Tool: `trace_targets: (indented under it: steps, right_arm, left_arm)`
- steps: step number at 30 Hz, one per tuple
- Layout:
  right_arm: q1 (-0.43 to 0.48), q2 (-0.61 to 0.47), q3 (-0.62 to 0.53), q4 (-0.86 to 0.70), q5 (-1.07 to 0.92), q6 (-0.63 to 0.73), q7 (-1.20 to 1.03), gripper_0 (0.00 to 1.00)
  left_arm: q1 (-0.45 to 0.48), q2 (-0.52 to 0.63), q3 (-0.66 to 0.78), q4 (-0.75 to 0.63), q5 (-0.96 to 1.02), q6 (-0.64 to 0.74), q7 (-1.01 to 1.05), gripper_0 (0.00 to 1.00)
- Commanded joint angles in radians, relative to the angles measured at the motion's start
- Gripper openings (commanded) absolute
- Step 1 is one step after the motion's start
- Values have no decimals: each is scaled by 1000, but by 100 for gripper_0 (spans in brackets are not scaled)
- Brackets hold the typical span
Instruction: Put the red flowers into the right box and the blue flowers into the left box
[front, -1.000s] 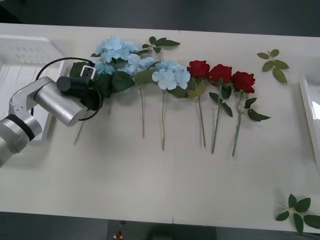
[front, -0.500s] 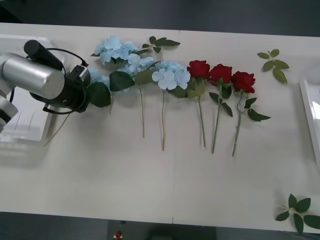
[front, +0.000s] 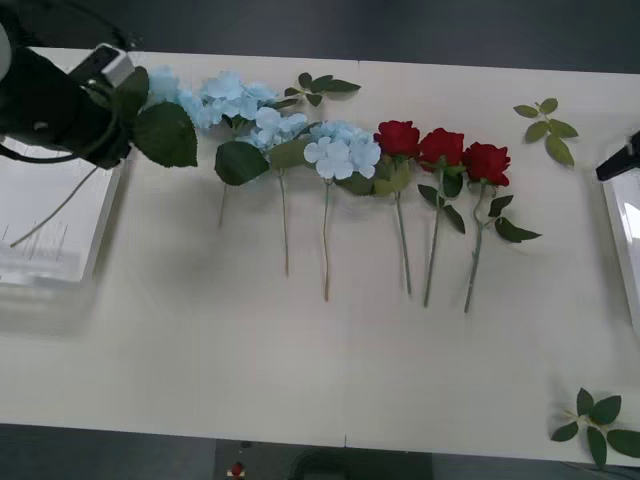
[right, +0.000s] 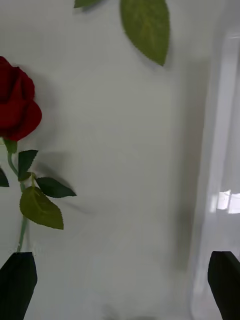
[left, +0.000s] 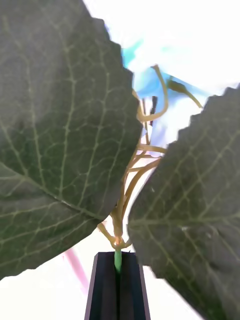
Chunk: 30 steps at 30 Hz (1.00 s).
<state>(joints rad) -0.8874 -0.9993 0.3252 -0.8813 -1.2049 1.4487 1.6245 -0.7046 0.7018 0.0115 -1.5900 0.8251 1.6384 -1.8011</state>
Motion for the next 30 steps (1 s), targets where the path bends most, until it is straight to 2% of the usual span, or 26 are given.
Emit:
trace_targets:
  steps: [1, 5, 10, 18, 20, 23, 30]
  right_arm:
    - [-11, 57, -12, -122, 84, 24, -181, 100]
    - [-11, 111, -11, -222, 171, 41, -321, 100]
    - [-8, 188, -9, -266, 272, 50, -430, 100]
    - [4, 321, -8, -281, 485, 41, -548, 100]
    - [8, 327, -8, -283, 499, 38, -549, 100]
    - [54, 389, -8, -297, 599, -45, -561, 100]
    - [127, 435, -8, -317, 697, -131, -572, 100]
  left_arm:
    - [-12, 2, 93, -122, 11, 80, -44, 0]
    - [-13, 2, 156, -234, 11, 152, -32, 0]
    - [-13, 4, 199, -347, 11, 204, -7, 0]
    - [14, 47, 202, -350, -67, 242, 6, 0]
    - [19, 50, 203, -350, -75, 242, 6, 0]
    - [56, 61, 200, -377, -164, 242, 22, 0]
    - [74, 73, 130, -392, -336, 242, 95, 0]
